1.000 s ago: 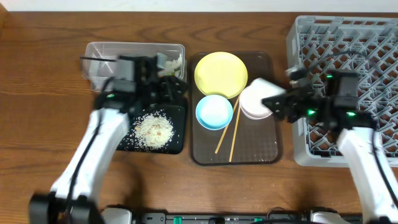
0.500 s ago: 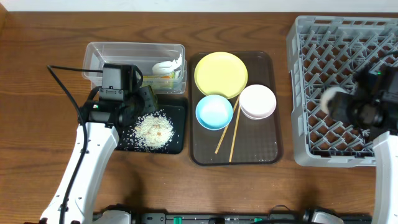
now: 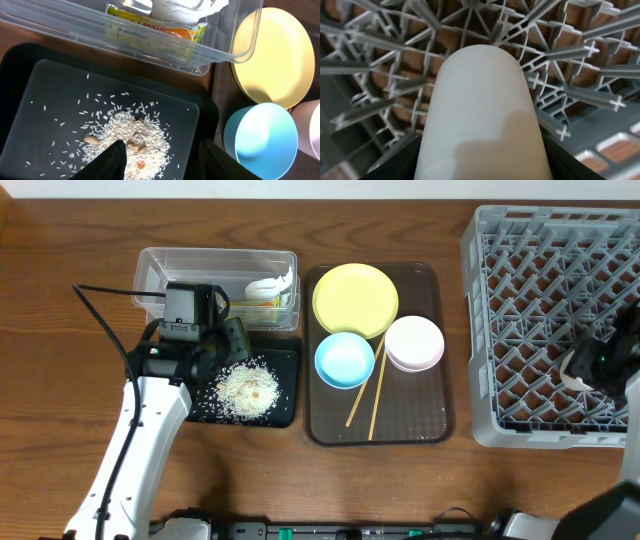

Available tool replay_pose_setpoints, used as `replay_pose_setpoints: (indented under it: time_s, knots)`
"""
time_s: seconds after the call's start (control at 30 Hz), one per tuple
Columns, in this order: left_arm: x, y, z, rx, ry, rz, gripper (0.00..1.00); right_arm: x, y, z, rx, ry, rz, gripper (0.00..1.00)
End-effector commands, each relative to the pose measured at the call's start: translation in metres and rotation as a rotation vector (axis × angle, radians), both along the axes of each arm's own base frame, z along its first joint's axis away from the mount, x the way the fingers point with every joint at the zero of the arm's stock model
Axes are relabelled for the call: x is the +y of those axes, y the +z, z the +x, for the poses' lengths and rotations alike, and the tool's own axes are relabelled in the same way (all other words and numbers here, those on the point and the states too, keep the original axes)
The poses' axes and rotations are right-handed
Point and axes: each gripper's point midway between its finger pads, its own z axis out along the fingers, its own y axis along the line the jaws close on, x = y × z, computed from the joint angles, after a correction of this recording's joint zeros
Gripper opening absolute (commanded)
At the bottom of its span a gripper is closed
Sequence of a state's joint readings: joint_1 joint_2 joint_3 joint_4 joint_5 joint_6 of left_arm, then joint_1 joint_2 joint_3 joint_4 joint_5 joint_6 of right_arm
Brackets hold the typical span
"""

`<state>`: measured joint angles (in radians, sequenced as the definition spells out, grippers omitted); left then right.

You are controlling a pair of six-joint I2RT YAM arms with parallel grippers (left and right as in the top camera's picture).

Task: Sort waste into correct bins and load items into the dishwasher rack
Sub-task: 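Place the cup upside down in the dish rack with the right gripper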

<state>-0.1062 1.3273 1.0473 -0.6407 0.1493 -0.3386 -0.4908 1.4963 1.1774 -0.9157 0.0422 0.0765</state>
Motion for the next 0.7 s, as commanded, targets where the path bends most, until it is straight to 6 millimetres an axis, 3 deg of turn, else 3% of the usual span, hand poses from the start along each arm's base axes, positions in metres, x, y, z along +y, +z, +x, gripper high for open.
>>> replay_pose_setpoints:
  time_s: [0.0, 0.07, 0.17, 0.2, 0.4, 0.43, 0.47, 0.53, 0.57, 0.67]
  knots:
    - [0.005, 0.002, 0.001, -0.008, 0.004, 0.023, 0.5, -0.006, -0.007, 0.002, 0.02, -0.031, 0.017, 0.06]
    - [0.005, 0.002, 0.001, -0.008, 0.004, 0.023, 0.51, -0.003, -0.017, -0.002, 0.063, -0.031, 0.041, 0.16]
    - [0.005, 0.002, 0.001, -0.009, 0.004, 0.023, 0.5, 0.001, -0.027, -0.006, 0.104, -0.029, 0.072, 0.2]
    - [0.005, 0.002, 0.001, -0.009, 0.004, 0.023, 0.51, 0.003, -0.03, -0.006, 0.106, -0.025, 0.086, 0.25]
    - [0.005, 0.002, 0.001, -0.008, 0.004, 0.023, 0.51, 0.011, -0.03, 0.001, 0.076, -0.01, 0.132, 0.49]
    - [0.005, 0.002, 0.001, -0.008, 0.004, 0.023, 0.51, 0.011, -0.03, 0.0, 0.076, -0.01, 0.132, 0.57]
    - [0.005, 0.002, 0.001, -0.008, 0.004, 0.023, 0.51, 0.011, -0.03, 0.0, 0.077, -0.01, 0.132, 0.72]
    - [0.005, 0.002, 0.001, -0.005, 0.004, 0.023, 0.51, 0.011, -0.03, 0.001, 0.073, -0.01, 0.132, 0.84]
    - [0.005, 0.002, 0.001, -0.005, 0.004, 0.023, 0.51, 0.012, -0.029, 0.002, 0.068, -0.007, 0.139, 0.96]
    - [0.005, 0.002, 0.001, -0.005, 0.004, 0.023, 0.51, 0.019, -0.024, 0.008, 0.031, 0.008, 0.174, 0.99]
